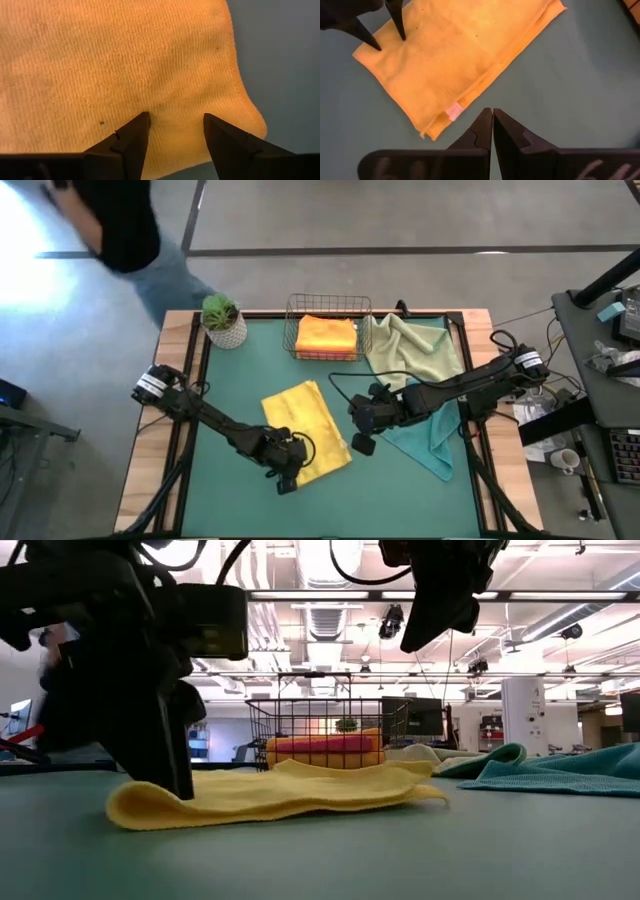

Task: Fold microfiber towels
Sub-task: Fold the yellow microfiber towel

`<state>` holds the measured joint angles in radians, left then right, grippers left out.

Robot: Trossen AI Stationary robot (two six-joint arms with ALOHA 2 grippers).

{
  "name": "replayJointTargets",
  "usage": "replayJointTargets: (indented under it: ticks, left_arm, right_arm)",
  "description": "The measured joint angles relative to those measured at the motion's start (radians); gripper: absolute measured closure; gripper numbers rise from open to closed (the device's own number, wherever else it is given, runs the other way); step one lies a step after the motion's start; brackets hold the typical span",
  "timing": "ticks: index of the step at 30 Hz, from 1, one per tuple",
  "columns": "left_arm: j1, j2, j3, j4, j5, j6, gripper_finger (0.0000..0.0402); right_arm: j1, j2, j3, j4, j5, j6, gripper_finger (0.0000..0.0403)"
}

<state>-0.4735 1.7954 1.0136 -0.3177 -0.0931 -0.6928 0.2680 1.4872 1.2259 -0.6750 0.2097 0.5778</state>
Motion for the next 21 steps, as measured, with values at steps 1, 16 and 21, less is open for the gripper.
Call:
replayJointTargets:
  ticks: [1, 16, 21]
  left_arm:
    - [-0.001, 0.000, 0.002, -0.015, 0.004, 0.007, 0.0226]
    - [-0.013, -0.146, 0.017, -0.468, 0.046, 0.227, 0.0226]
    - [-0.013, -0.199, 0.019, -0.465, 0.040, 0.230, 0.0226]
  right_arm:
    - [0.000, 0.000, 0.000, 0.000, 0.000, 0.005, 0.0394]
    - [0.000, 0.000, 0.000, 0.007, 0.001, 0.051, 0.0394]
    - [0.003, 0.000, 0.003, 0.010, 0.001, 0.048, 0.0394]
